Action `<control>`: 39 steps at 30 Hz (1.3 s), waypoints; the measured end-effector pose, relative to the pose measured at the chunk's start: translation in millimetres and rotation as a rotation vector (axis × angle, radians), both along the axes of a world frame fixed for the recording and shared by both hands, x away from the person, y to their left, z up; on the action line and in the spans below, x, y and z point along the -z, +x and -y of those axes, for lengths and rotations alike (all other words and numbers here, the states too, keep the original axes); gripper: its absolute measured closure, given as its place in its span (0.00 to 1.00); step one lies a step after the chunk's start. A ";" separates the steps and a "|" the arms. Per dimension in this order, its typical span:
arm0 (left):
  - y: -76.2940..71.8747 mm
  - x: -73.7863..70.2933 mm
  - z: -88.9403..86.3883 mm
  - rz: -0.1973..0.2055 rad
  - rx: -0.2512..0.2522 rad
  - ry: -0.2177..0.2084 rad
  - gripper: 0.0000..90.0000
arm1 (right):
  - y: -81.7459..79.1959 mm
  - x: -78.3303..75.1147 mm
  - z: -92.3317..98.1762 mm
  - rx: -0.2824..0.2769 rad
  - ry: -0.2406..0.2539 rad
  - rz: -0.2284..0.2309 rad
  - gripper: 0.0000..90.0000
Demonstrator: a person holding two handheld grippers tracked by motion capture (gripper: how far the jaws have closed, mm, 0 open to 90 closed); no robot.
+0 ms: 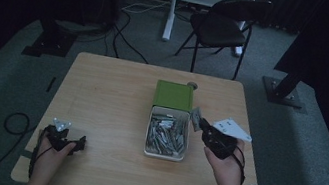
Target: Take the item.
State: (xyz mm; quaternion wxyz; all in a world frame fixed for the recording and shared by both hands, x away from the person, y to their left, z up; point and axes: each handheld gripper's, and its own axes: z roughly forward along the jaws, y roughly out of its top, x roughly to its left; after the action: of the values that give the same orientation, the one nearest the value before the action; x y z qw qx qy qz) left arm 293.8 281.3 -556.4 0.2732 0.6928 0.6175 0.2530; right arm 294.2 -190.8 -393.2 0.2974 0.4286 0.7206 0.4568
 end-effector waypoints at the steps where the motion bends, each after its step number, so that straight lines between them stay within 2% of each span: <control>1: 0.0 0.0 0.0 0.000 0.000 0.000 0.04 | 0.2 0.2 3.4 0.005 -0.005 -0.002 1.00; 10: 0.0 0.0 0.0 0.000 0.000 0.000 0.04 | 2.1 9.3 33.4 0.080 -0.011 -0.024 1.00; 11: 0.0 0.0 0.0 0.000 0.000 0.000 0.04 | 3.1 13.6 42.6 0.105 -0.010 -0.037 1.00; 21: 0.2 0.0 0.4 0.000 -0.004 0.000 0.04 | 5.1 31.4 75.2 0.179 -0.003 -0.078 1.00; 25: 0.2 0.0 0.4 0.000 -0.004 0.000 0.04 | 7.9 45.2 90.7 0.214 -0.020 -0.116 1.00; 27: 0.2 0.0 0.4 0.001 -0.005 0.000 0.04 | 8.5 47.5 92.8 0.219 -0.022 -0.121 1.00; 32: 0.2 0.1 0.4 0.001 -0.004 0.000 0.04 | 11.8 65.2 101.6 0.247 -0.054 -0.161 1.00; 35: 0.1 0.0 0.4 0.000 -0.004 -0.001 0.04 | 14.3 73.2 106.2 0.267 -0.071 -0.163 1.00; 39: 0.1 0.0 0.4 0.001 -0.005 0.000 0.04 | 17.3 82.3 113.0 0.287 -0.071 -0.179 1.00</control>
State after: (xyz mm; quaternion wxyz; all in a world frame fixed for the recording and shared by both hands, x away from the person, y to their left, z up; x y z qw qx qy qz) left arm 293.9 280.9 -556.4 0.2729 0.6912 0.6191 0.2538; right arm 311.5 -303.8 -475.5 0.3090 0.5552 0.6915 0.3438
